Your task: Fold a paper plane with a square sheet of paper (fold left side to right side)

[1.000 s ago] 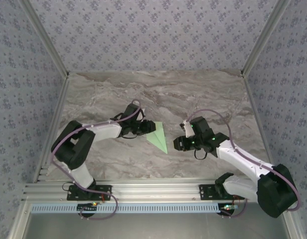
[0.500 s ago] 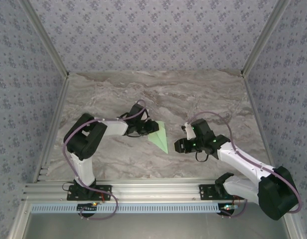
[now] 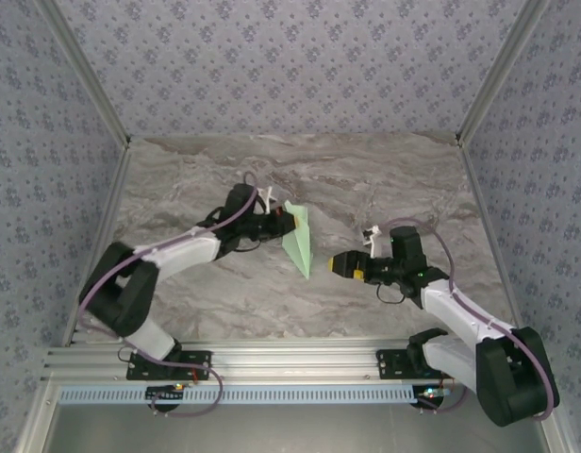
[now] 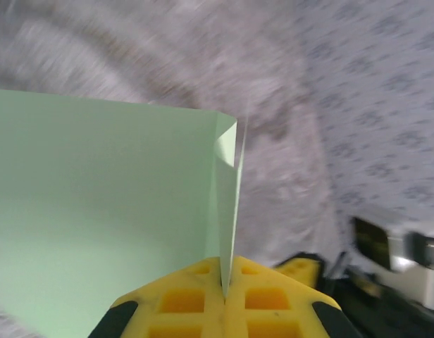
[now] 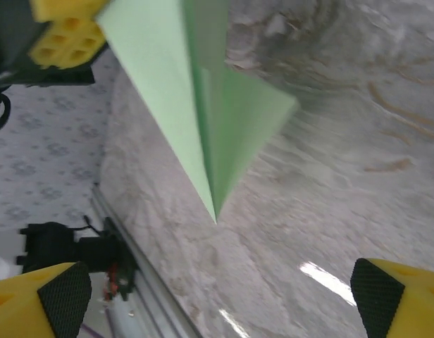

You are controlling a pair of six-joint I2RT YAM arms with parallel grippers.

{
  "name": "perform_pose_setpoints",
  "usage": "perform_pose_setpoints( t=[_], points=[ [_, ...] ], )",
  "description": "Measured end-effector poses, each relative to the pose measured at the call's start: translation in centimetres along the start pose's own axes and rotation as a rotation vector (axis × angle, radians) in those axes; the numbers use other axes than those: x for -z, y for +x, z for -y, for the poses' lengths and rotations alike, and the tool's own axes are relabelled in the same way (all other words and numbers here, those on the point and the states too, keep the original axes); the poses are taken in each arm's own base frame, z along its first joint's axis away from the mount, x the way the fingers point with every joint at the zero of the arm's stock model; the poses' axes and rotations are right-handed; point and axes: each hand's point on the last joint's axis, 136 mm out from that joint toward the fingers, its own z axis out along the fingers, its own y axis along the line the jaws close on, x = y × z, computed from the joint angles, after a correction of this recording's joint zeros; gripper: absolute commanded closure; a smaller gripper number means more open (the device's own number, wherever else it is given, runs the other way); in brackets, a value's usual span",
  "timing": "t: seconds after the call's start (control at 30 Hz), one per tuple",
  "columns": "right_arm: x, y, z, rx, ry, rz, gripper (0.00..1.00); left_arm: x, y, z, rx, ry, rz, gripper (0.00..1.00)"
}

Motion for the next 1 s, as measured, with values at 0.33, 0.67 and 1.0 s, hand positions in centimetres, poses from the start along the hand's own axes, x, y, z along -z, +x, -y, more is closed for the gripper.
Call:
perform_pose_setpoints(
  t=[0.33, 0.67, 1.0],
  points=[
    [0.4, -3.0, -8.4, 0.118, -0.323, 0.069, 0.00, 6.5, -2.2, 9.0, -0.094, 0.241, 0.136, 1.00],
    [-1.6, -3.1, -13.5, 0.126, -0.467, 0.034, 0.26, 7.3, -1.4, 12.2, -0.098, 0.372, 0.122, 1.00],
    [-0.8, -3.7, -14.7, 0.182, -0.415, 0.072, 0.85, 7.2, -0.8, 11.8, -0.113, 0.360, 0.111, 0.65]
  ],
)
